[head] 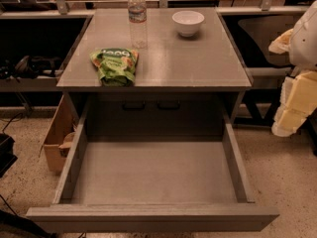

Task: Place water bottle into top drawer

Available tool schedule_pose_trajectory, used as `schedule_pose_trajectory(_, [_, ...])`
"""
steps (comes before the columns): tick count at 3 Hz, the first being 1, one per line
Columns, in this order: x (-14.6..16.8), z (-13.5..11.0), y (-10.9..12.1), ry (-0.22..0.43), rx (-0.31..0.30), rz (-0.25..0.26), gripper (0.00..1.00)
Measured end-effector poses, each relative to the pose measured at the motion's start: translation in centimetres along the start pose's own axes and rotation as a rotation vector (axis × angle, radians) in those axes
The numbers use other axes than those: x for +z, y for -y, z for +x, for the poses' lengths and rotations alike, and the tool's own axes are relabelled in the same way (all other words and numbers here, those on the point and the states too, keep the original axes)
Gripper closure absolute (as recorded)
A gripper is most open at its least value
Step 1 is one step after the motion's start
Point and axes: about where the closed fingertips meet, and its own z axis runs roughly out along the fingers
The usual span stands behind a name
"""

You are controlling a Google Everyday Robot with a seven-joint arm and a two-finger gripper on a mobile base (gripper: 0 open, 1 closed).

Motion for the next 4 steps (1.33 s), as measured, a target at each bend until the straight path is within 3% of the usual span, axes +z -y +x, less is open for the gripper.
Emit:
schedule_pose_trajectory(1, [0.0, 0.0, 0.0, 0.000, 0.000, 0.000, 0.00])
schedule_pose_trajectory(2, [1.6, -2.3, 2.5, 0.127, 0.011, 0.003, 0.00])
schedule_pose_trajectory(3, [4.0, -7.3, 7.8, 0.388, 0.073, 0.010, 0.00])
schedule_pose_trajectory(4, [5.8, -12.5, 11.9, 0.724, 0.121, 0.049, 0.00])
